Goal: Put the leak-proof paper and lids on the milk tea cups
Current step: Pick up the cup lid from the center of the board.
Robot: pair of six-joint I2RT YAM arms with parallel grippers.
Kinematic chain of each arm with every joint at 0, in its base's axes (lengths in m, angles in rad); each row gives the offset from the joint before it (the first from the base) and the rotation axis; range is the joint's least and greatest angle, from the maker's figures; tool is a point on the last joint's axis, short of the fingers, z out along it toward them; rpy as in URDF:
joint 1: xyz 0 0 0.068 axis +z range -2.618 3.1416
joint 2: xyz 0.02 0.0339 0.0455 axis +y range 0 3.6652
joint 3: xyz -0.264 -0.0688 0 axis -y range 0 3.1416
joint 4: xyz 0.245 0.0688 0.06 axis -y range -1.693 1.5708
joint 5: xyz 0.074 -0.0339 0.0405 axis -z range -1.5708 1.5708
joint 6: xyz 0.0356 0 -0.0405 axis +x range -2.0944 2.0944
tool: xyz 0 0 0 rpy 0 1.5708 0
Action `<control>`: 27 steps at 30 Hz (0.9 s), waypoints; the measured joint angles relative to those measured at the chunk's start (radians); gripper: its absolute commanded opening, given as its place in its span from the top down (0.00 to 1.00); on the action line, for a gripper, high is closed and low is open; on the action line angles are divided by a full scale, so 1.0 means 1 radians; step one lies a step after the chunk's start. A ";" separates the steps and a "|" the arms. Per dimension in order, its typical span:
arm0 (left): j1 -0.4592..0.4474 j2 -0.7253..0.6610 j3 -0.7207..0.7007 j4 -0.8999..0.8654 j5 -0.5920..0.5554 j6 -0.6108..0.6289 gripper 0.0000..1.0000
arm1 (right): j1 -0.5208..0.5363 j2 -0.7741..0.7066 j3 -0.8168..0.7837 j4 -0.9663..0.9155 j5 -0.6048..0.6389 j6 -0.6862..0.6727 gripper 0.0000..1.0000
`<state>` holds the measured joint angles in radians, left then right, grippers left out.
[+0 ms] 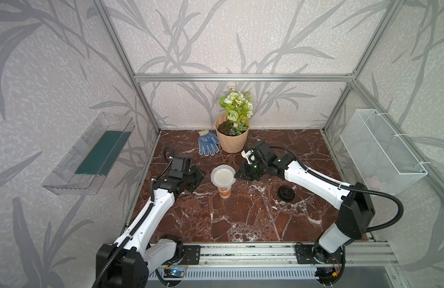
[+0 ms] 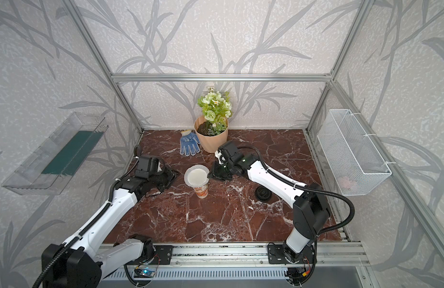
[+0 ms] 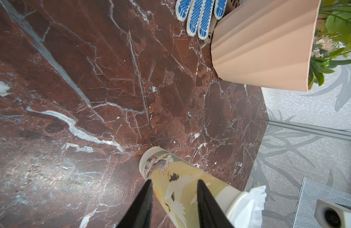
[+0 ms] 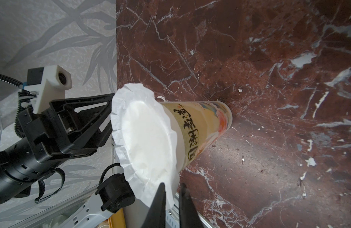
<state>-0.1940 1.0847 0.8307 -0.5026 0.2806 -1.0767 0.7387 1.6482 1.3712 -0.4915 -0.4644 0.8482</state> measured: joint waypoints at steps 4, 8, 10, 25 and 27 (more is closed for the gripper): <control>0.000 -0.019 0.000 -0.008 -0.019 0.001 0.60 | -0.015 -0.035 -0.003 -0.020 0.019 -0.013 0.70; 0.000 -0.040 0.000 -0.021 -0.043 0.005 0.60 | -0.066 -0.145 -0.046 -0.099 0.096 -0.064 0.66; 0.000 -0.046 0.000 -0.027 -0.054 0.009 0.60 | -0.092 -0.202 -0.066 -0.178 0.183 -0.103 0.63; 0.000 -0.051 -0.014 -0.036 -0.098 0.011 0.60 | -0.191 -0.167 -0.186 -0.598 0.628 -0.174 0.22; 0.000 -0.051 -0.014 -0.036 -0.099 0.011 0.60 | -0.226 -0.143 -0.197 -0.593 0.616 -0.141 0.20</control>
<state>-0.1944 1.0336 0.8169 -0.5388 0.1814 -1.0660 0.5129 1.5047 1.1744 -1.0843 0.1516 0.7074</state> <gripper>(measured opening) 0.397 0.783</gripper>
